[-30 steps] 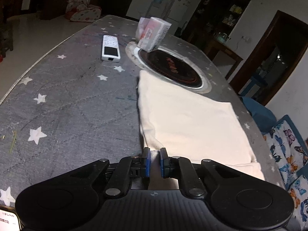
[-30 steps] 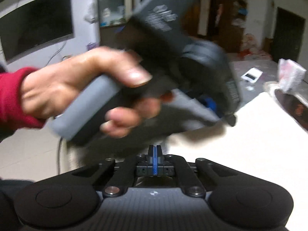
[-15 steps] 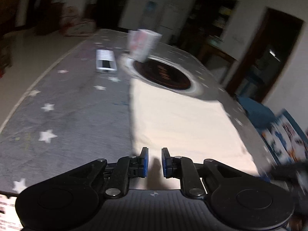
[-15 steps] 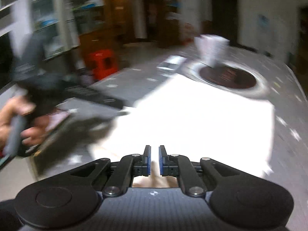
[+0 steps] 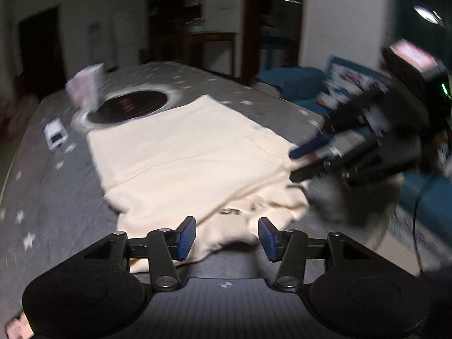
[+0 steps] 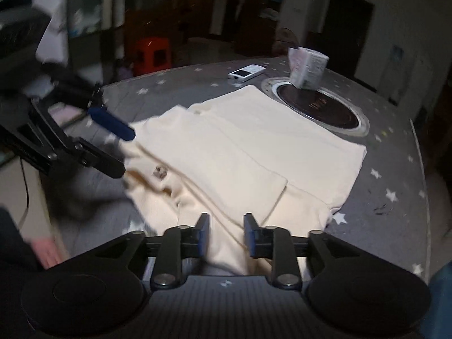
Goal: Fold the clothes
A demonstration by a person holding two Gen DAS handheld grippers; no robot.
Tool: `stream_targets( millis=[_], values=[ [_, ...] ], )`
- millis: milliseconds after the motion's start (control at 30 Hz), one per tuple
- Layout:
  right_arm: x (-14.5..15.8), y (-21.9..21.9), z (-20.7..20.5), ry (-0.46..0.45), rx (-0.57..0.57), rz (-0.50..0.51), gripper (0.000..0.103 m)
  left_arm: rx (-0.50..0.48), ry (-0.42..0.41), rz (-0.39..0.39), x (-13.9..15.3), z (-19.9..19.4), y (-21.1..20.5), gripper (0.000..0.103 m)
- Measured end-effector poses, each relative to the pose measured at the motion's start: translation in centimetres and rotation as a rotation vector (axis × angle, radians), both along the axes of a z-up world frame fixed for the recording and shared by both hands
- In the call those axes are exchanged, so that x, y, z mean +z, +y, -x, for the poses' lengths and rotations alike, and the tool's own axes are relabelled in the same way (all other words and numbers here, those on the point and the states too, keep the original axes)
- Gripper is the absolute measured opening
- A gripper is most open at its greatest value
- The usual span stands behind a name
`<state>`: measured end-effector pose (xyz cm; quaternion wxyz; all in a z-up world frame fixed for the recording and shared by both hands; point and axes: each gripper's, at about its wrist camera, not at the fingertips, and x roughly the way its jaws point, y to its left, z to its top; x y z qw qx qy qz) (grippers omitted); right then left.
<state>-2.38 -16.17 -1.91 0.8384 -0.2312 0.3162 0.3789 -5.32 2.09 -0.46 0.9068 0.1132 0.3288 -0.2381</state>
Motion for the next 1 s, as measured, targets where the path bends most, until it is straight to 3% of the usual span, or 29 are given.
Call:
stream_targets(
  millis=[100, 167, 233, 300, 433, 600, 700, 833, 900, 967, 1000],
  values=[
    [0.0, -0.2, 1.6, -0.041, 0.046, 0.068, 0.041, -0.036, -0.043, -0.107, -1.0, 0.3, -1.3, 0.052],
    [-0.4, -0.4, 2.3, -0.065, 0.071, 0.103, 0.046, -0.05, -0.064, -0.136, -1.6, 0.0, -1.8, 0.052],
    [-1.1, -0.2, 2.7, -0.088, 0.099, 0.14, 0.051, -0.055, -0.062, -0.134, -1.9, -0.4, -1.9, 0.03],
    [-1.9, 0.1, 3.4, -0.131, 0.135, 0.176, 0.052, -0.051, -0.049, -0.12, -2.1, -0.9, -1.8, 0.017],
    [-2.7, 0.9, 4.2, -0.217, 0.184, 0.186, 0.062, -0.015, -0.045, -0.033, -0.8, -1.8, -1.1, 0.014],
    [-3.1, 1.9, 2.8, -0.238, 0.197, 0.129, 0.062, 0.06, -0.011, 0.111, 0.6, -4.2, 0.5, 0.013],
    [-3.4, 2.6, 1.5, -0.232, 0.19, 0.082, 0.055, 0.099, 0.024, 0.189, 0.8, -5.9, 1.2, 0.013],
    [-3.1, 2.9, -1.3, -0.089, 0.121, -0.007, 0.019, 0.101, 0.021, 0.189, 1.0, -6.4, 1.5, 0.018],
    [-2.8, 2.6, -2.4, -0.029, 0.094, -0.05, 0.015, 0.09, 0.004, 0.163, 1.0, -5.9, 1.5, 0.019],
    [-2.2, 2.2, -3.4, 0.033, 0.067, -0.091, 0.014, 0.064, -0.036, 0.118, 1.0, -4.7, 1.3, 0.031],
    [-2.0, 2.0, -3.8, 0.056, 0.055, -0.105, 0.014, 0.057, -0.051, 0.095, 0.8, -4.2, 1.3, 0.043]
  ],
)
